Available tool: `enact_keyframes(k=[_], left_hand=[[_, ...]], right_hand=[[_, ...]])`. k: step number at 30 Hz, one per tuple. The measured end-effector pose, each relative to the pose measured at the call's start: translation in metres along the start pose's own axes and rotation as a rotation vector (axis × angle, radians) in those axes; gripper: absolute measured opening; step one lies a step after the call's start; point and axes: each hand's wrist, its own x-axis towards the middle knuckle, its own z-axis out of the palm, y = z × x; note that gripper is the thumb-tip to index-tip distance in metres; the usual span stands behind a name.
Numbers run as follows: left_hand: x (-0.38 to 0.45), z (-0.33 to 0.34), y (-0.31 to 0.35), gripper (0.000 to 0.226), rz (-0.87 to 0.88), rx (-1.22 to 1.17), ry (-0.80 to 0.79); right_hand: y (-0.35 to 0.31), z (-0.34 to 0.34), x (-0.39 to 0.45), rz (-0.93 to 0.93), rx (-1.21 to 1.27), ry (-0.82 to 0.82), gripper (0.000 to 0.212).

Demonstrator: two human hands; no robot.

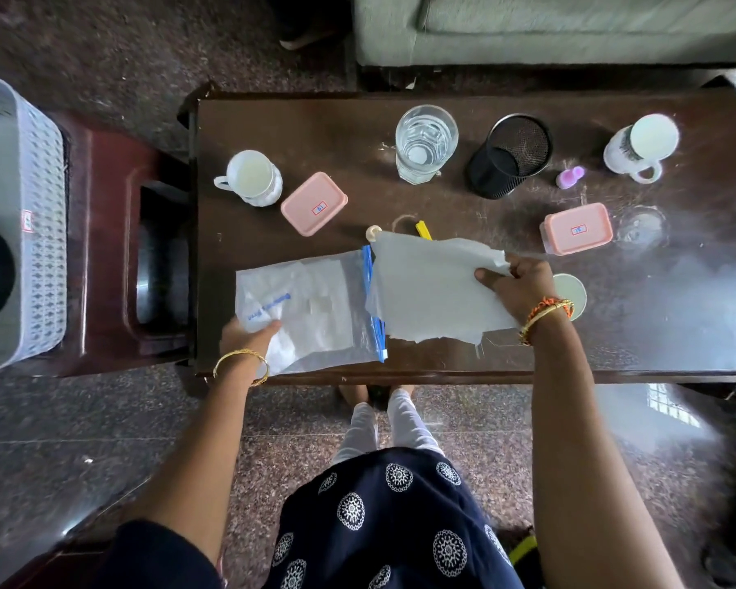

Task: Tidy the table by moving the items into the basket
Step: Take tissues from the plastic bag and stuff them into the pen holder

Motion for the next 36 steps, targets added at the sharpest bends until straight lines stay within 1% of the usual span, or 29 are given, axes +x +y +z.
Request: enact_keyframes(k=[2,3,4,5,6,7,8,9,10,11,12,13,15,16,18,20,22,25,27,28,29,30,32,33,34,35,36], left_hand=[[-0.007,-0.003,0.012,0.067,0.017,0.196,0.129],[-0.013,-0.004,0.020,0.078,0.061,0.277,0.212],[-0.021,-0.004,0.028,0.085,0.158,0.319,0.300],[-0.029,-0.005,0.038,0.087,0.302,0.297,0.355],[-0.038,-0.005,0.052,0.081,0.440,0.212,0.315],[-0.047,-0.004,0.068,0.069,0.527,0.071,0.159],[-0.057,-0.003,0.085,0.054,0.534,-0.078,-0.093],[-0.067,-0.001,0.102,0.038,0.466,-0.196,-0.376],[-0.074,0.001,0.115,0.024,0.382,-0.266,-0.595],[-0.079,0.004,0.125,0.017,0.329,-0.284,-0.741],[-0.082,0.008,0.133,0.014,0.320,-0.257,-0.831],[-0.083,0.012,0.137,0.013,0.344,-0.200,-0.869],[-0.081,0.017,0.139,0.013,0.410,-0.087,-0.862],[-0.080,0.018,0.138,0.012,0.430,-0.060,-0.840],[-0.080,0.019,0.134,0.004,0.480,-0.031,-0.744],[-0.080,0.022,0.127,0.005,0.502,-0.025,-0.666],[-0.080,0.024,0.121,0.009,0.428,-0.064,-0.684],[-0.081,0.022,0.120,0.018,0.284,-0.201,-0.792],[-0.080,0.023,0.120,0.027,0.255,-0.317,-0.824],[-0.079,0.023,0.119,0.027,0.257,-0.332,-0.802],[-0.080,0.024,0.119,0.026,0.273,-0.318,-0.750],[-0.081,0.024,0.117,0.025,0.313,-0.277,-0.682],[-0.084,0.026,0.113,0.028,0.417,-0.181,-0.585],[-0.086,0.028,0.111,0.032,0.462,-0.149,-0.557],[-0.090,0.029,0.109,0.032,0.496,-0.131,-0.545],[-0.093,0.030,0.109,0.029,0.519,-0.112,-0.545],[-0.096,0.031,0.109,0.025,0.532,-0.092,-0.553]], right_hand=[[-0.005,-0.006,-0.004,-0.002,0.076,0.002,0.009],[-0.007,-0.009,-0.006,-0.002,0.125,-0.013,0.008],[-0.009,-0.012,-0.007,0.004,0.186,-0.043,0.008],[-0.010,-0.014,-0.009,0.016,0.247,-0.084,0.008],[-0.011,-0.016,-0.010,0.030,0.304,-0.126,0.007],[-0.011,-0.017,-0.011,0.042,0.352,-0.164,0.007],[-0.012,-0.018,-0.013,0.051,0.390,-0.200,0.009],[-0.012,-0.018,-0.014,0.057,0.411,-0.233,0.011],[-0.012,-0.017,-0.015,0.064,0.425,-0.259,0.014],[-0.011,-0.017,-0.017,0.071,0.441,-0.277,0.016],[-0.011,-0.016,-0.018,0.076,0.456,-0.290,0.019],[-0.010,-0.016,-0.018,0.078,0.465,-0.297,0.022],[-0.008,-0.015,-0.018,0.096,0.475,-0.296,0.029],[-0.007,-0.014,-0.018,0.110,0.477,-0.280,0.031],[-0.006,-0.011,-0.018,0.116,0.445,-0.219,0.029],[-0.004,-0.007,-0.018,0.097,0.381,-0.174,0.022],[-0.003,-0.003,-0.018,0.083,0.345,-0.192,0.018],[-0.001,0.002,-0.021,0.055,0.325,-0.296,0.011],[-0.002,0.005,-0.021,0.050,0.314,-0.348,0.009],[-0.004,0.008,-0.020,0.054,0.281,-0.327,0.012],[-0.007,0.012,-0.020,0.055,0.221,-0.255,0.018],[-0.009,0.017,-0.020,0.051,0.140,-0.121,0.022],[-0.018,0.028,-0.026,-0.017,0.050,0.298,0.020],[-0.025,0.033,-0.033,-0.102,0.057,0.477,0.015],[-0.031,0.039,-0.040,-0.208,0.083,0.565,0.011],[-0.038,0.045,-0.045,-0.296,0.114,0.551,0.008],[-0.044,0.052,-0.050,-0.349,0.150,0.465,0.009]])
